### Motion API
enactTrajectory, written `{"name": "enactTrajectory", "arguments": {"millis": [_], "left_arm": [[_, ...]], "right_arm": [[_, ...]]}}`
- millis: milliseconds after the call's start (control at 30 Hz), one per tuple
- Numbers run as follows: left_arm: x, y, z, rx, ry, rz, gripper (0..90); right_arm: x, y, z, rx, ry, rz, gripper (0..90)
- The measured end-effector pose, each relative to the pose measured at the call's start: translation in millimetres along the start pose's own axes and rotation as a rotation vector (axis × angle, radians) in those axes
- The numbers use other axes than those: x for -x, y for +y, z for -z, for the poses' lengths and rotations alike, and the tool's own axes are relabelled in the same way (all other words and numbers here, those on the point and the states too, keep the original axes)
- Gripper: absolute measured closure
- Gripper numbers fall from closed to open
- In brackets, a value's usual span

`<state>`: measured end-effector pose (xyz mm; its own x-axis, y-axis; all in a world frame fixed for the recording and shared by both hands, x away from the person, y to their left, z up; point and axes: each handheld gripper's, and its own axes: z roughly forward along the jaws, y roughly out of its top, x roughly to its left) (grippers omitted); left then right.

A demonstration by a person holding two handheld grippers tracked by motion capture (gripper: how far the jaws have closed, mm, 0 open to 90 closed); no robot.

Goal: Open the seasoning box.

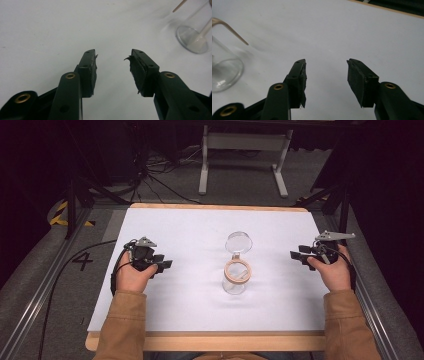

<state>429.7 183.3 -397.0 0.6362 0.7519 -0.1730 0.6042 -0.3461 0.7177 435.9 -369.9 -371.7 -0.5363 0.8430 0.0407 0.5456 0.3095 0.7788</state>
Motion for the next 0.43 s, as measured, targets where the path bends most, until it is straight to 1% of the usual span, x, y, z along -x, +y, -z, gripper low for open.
{"name": "enactTrajectory", "arguments": {"millis": [100,200,267,333,367,433], "left_arm": [[-6.4,-4.9,-5.0,-0.006,-0.003,0.017,55.0],[-9.9,-8.4,-8.1,-0.003,-0.009,0.040,53.7],[-11.6,-10.3,-10.3,-0.006,-0.007,0.045,52.2],[-12.3,-10.9,-11.4,-0.012,0.006,0.056,49.1],[-12.4,-11.0,-11.9,-0.008,0.005,0.062,47.2],[-12.5,-10.6,-11.8,-0.008,0.008,0.062,44.1]], "right_arm": [[7.4,-8.1,-8.8,-0.026,-0.014,-0.013,48.8],[13.4,-15.8,-16.4,-0.055,-0.035,-0.030,47.2],[17.1,-20.5,-21.5,-0.069,-0.044,-0.038,45.8],[18.4,-22.9,-24.4,-0.074,-0.046,-0.049,45.3],[18.7,-23.7,-25.5,-0.078,-0.046,-0.053,45.1],[18.6,-23.8,-25.9,-0.077,-0.047,-0.066,44.6]]}}
